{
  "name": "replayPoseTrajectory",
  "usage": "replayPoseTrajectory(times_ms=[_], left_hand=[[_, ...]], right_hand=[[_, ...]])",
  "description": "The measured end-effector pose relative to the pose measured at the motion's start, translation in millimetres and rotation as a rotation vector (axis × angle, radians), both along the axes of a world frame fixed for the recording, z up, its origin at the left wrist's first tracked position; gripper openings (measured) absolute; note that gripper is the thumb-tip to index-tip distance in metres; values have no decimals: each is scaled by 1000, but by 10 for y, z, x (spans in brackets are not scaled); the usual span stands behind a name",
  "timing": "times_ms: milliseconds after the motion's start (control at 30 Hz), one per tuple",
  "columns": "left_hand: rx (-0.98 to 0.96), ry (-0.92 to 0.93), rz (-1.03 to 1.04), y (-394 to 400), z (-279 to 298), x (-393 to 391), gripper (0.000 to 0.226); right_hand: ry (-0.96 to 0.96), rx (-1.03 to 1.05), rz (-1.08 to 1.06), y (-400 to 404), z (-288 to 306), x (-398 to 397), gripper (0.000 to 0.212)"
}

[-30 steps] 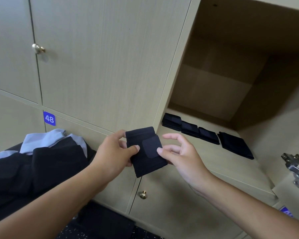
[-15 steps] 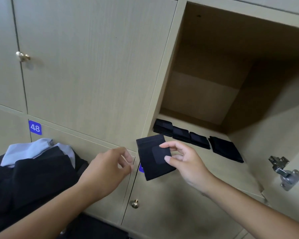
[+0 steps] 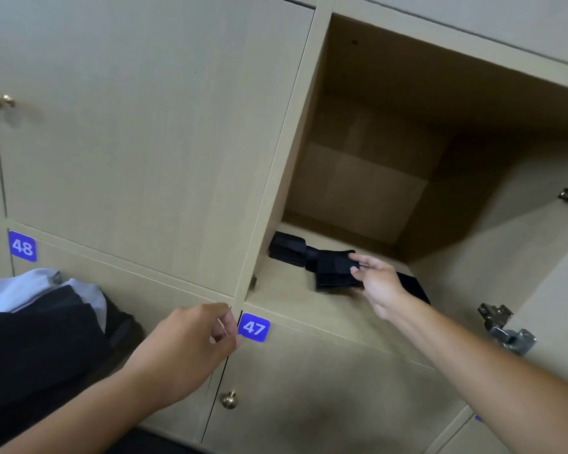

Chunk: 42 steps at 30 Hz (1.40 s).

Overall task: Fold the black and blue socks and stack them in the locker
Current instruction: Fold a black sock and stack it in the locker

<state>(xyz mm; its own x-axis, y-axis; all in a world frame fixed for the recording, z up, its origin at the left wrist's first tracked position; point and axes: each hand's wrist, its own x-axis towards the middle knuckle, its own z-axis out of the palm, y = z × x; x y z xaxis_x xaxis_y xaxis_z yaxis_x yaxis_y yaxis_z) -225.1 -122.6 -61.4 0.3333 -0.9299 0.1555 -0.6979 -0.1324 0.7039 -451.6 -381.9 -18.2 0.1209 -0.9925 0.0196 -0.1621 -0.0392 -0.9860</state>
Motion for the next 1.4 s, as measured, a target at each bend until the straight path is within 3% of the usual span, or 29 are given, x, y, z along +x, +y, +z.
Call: replayPoseTrajectory(times_ms=[267, 667, 867, 933, 1100, 1400], left_hand=[[35, -21, 4, 2, -61, 79, 11], [83, -31, 0, 2, -151, 241, 13], [89, -17, -24, -11, -168, 260, 12], [87, -10, -29, -15, -172, 265, 12], [87, -5, -44, -7, -179, 263, 11], [86, -23, -36, 15, -123, 268, 12]], right_hand=[[27, -14, -42, -526, 132, 250, 35], [223, -34, -86, -861, -32, 421, 31], [511, -151, -123, -910, -59, 375, 20], [623, -192, -128, -896, -37, 360, 26], [696, -217, -127, -877, 41, 323, 32], [718, -379, -9, -477, 148, 314, 5]])
